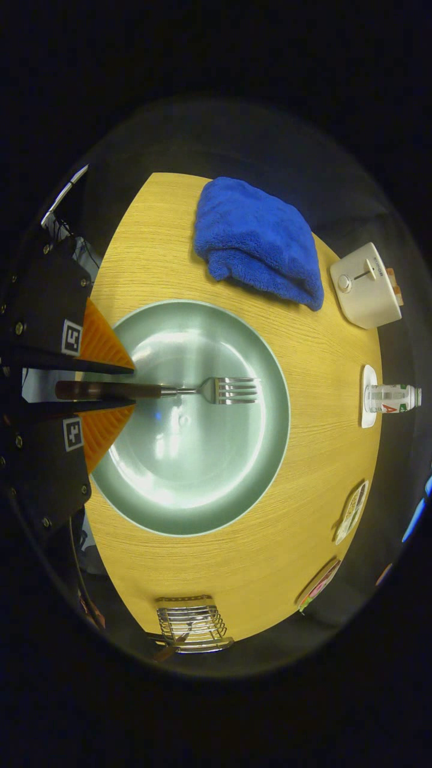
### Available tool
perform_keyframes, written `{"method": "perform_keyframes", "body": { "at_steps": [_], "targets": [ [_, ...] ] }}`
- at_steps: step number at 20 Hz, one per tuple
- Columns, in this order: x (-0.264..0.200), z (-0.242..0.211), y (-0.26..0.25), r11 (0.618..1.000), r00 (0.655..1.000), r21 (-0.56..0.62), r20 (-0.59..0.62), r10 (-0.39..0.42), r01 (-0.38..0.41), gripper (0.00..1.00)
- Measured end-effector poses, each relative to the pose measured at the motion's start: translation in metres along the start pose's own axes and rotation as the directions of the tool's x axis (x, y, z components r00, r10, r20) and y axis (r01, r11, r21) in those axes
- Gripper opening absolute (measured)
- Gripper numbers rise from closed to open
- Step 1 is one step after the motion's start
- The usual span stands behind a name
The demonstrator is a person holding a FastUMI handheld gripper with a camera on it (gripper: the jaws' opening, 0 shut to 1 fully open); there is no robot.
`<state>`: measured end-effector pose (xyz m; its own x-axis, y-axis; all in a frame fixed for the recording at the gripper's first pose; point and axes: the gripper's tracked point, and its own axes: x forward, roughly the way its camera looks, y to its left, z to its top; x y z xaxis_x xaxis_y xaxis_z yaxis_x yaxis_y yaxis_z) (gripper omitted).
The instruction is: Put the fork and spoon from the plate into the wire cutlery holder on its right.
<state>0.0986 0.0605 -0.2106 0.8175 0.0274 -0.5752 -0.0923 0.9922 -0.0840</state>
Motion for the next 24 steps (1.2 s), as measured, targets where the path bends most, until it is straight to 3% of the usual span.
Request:
{"method": "perform_keyframes", "body": {
  "at_steps": [9,11,16,24],
  "targets": [
    [0.006,0.004,-0.005,1.000,1.000,0.013,0.001,-0.016,0.016,0.21],
    [0.005,0.005,-0.006,1.000,1.000,-0.007,0.006,-0.012,0.013,0.07],
    [0.005,0.015,-0.011,0.999,0.999,-0.034,0.038,-0.032,0.034,0.07],
    [-0.033,0.056,-0.023,0.998,0.982,-0.011,0.179,-0.066,0.069,0.07]
  ]
}}
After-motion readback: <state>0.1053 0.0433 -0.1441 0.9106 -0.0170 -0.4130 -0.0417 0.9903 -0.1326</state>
